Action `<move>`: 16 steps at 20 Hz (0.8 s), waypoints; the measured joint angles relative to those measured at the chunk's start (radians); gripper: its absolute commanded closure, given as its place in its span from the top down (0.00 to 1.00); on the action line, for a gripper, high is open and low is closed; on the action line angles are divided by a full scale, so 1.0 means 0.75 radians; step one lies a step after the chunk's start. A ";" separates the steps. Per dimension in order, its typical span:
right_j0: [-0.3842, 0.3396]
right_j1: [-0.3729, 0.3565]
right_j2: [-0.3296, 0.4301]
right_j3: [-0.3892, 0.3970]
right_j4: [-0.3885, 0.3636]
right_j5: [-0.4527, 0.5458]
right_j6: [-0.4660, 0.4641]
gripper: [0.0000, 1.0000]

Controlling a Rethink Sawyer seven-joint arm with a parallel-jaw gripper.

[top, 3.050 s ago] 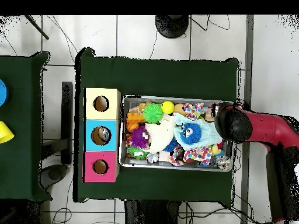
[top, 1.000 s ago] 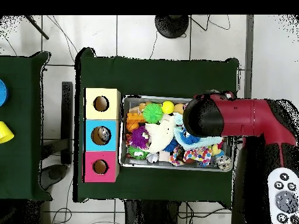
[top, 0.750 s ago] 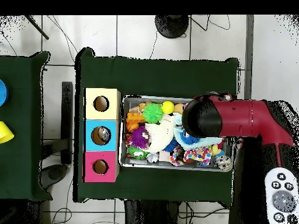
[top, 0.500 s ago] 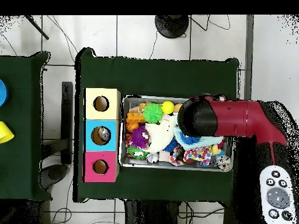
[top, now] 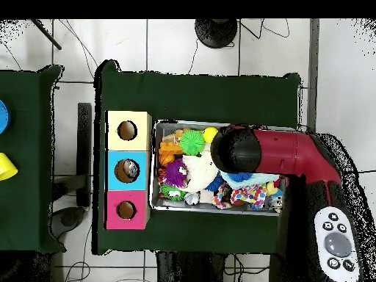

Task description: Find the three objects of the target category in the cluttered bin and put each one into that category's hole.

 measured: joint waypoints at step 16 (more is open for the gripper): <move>0.156 -0.003 -0.121 0.010 0.209 0.000 0.000 0.00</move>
